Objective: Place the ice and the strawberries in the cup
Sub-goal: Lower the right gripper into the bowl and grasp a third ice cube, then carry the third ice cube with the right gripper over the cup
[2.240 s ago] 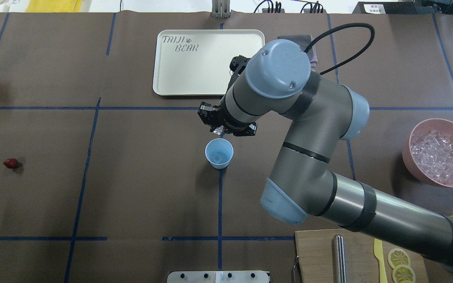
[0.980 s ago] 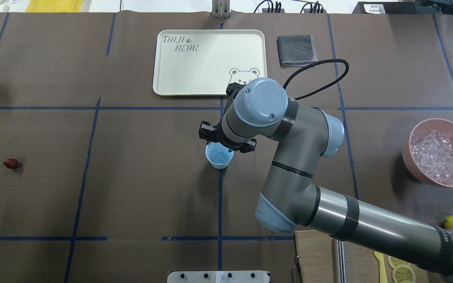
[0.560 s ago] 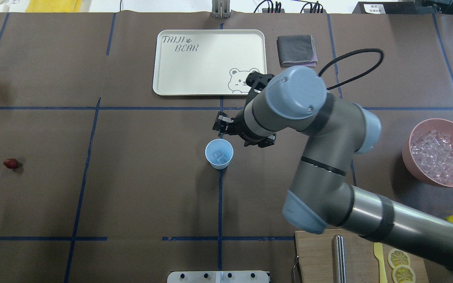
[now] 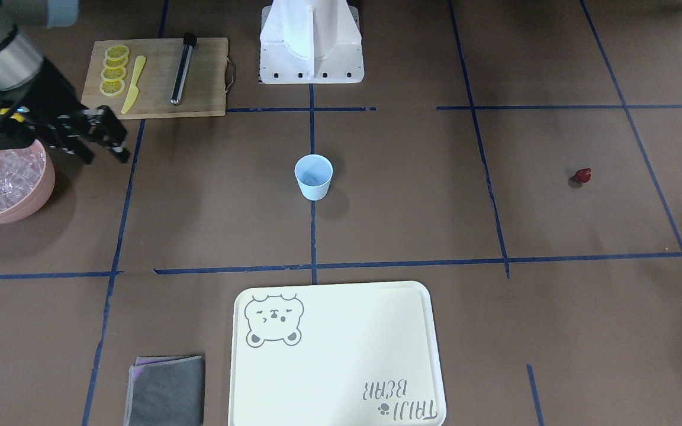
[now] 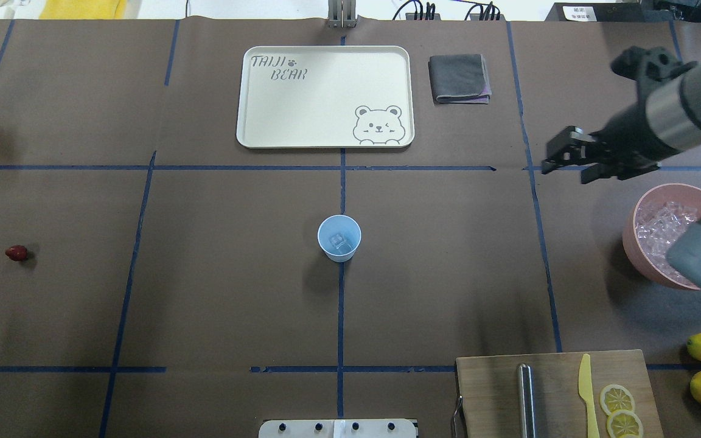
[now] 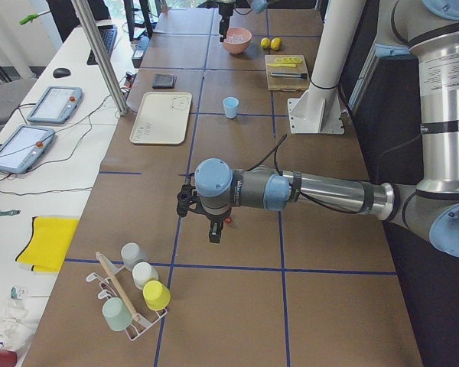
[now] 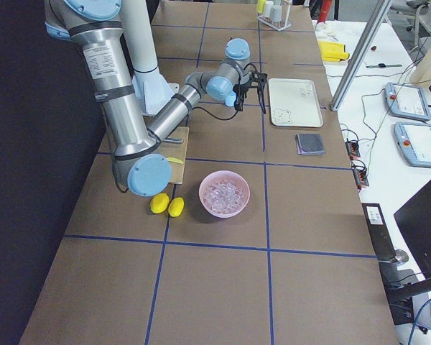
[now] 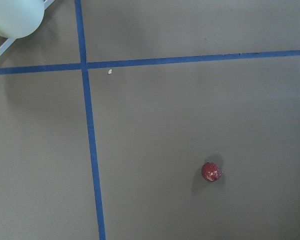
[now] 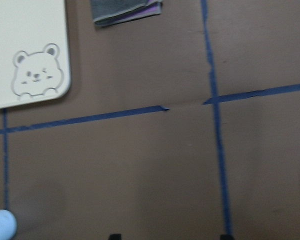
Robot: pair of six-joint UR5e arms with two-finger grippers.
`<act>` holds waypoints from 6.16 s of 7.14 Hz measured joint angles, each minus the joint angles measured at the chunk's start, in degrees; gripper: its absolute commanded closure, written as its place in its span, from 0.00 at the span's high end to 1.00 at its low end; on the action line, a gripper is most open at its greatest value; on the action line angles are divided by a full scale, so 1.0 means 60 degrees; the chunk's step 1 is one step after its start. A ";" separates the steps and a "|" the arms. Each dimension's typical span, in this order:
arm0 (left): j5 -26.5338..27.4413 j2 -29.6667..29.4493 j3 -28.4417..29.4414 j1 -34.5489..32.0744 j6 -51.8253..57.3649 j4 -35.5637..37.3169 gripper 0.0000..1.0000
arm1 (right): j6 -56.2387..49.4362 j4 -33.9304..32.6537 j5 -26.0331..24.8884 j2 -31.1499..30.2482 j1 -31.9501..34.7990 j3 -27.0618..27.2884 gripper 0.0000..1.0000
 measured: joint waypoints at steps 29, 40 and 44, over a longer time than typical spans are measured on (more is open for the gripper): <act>-0.0018 0.0152 -0.0404 -0.0012 -0.0023 0.0016 1.00 | -0.4579 -0.0378 -0.0847 -0.1127 0.0237 -0.0076 0.00; -0.0014 0.0170 -0.0318 0.0004 -0.0023 0.0000 1.00 | 0.6696 -0.0131 -0.3935 0.5160 -0.4979 -0.2488 0.02; -0.0013 0.0167 -0.0283 0.0005 -0.0013 0.0001 1.00 | 0.6713 0.0437 -0.4059 0.5766 -0.5086 -0.3588 0.70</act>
